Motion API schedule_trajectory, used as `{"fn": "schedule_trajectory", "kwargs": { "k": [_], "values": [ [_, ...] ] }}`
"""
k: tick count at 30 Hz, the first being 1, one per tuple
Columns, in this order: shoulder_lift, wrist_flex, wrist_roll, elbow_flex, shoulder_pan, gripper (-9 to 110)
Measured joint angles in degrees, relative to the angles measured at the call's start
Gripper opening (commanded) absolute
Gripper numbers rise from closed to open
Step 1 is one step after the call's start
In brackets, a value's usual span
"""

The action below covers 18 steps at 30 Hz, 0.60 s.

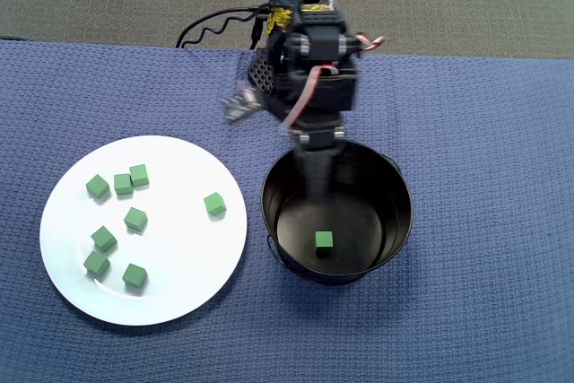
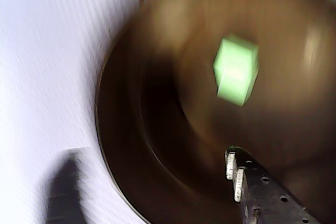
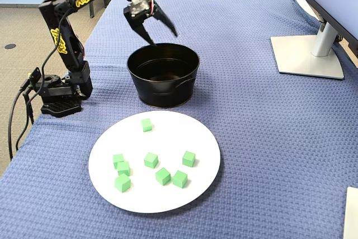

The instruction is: Pick up the green cubes from the white plate and place them in the black recipient

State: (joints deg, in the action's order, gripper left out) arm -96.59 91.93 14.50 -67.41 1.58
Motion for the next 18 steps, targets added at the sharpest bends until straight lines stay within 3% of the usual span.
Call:
{"fn": "schedule_trajectory", "kwargs": {
  "k": [2,5,13,18],
  "values": [
    [3.96,1.67,3.52,3.43,-5.71,3],
    [10.37,1.93,12.04,5.89,-14.59,6],
    [17.05,-8.79,44.38,0.26,-30.32,0],
    [21.88,-10.37,50.1,-1.14,-34.28,3]
  ]
}}
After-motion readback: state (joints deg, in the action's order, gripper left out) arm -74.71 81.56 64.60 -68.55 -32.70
